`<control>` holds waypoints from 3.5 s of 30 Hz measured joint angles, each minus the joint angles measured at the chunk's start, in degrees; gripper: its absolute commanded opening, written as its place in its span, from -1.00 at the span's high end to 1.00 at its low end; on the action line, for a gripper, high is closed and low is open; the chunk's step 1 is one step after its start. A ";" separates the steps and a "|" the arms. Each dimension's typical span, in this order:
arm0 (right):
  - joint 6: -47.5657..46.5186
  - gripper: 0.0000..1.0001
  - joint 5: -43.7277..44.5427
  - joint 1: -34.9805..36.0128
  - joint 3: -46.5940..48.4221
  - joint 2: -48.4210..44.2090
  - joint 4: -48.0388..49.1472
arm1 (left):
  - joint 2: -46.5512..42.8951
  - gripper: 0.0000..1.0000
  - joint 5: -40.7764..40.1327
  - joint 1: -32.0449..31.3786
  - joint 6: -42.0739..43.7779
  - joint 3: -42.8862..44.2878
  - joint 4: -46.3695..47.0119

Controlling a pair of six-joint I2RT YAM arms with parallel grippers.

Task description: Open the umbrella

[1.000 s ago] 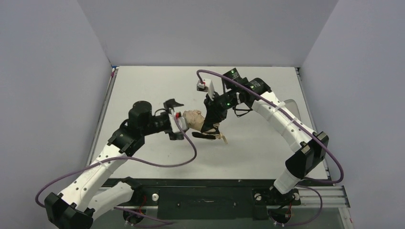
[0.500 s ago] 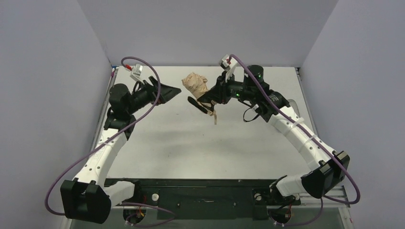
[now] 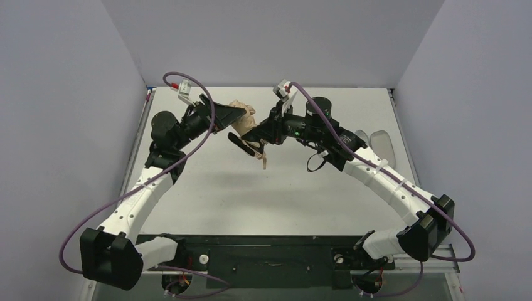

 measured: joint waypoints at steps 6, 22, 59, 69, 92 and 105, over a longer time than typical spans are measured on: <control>-0.24 -0.02 0.31 2.47 -1.09 -0.02 0.85 | 2.08 0.67 -1.33 0.17 -1.22 -0.02 1.77; 1.51 -0.74 -0.76 0.28 10.05 6.54 -7.85 | 6.32 1.00 5.60 -0.09 5.07 2.64 -0.66; 15.04 1.00 -11.65 -5.97 7.37 14.88 -4.37 | 7.96 -0.94 11.74 4.42 23.32 11.37 -24.94; 0.35 1.00 -3.41 -22.05 10.34 19.21 -25.83 | 18.80 -0.94 12.96 7.76 50.16 31.45 -60.67; 28.68 1.00 -3.65 -9.42 13.49 13.40 0.02 | -10.45 -0.96 6.45 -0.07 34.05 -3.80 -25.70; 34.73 1.00 -8.00 -7.96 14.21 13.46 6.82 | -8.39 -0.56 -1.29 -8.74 41.88 -4.72 -18.56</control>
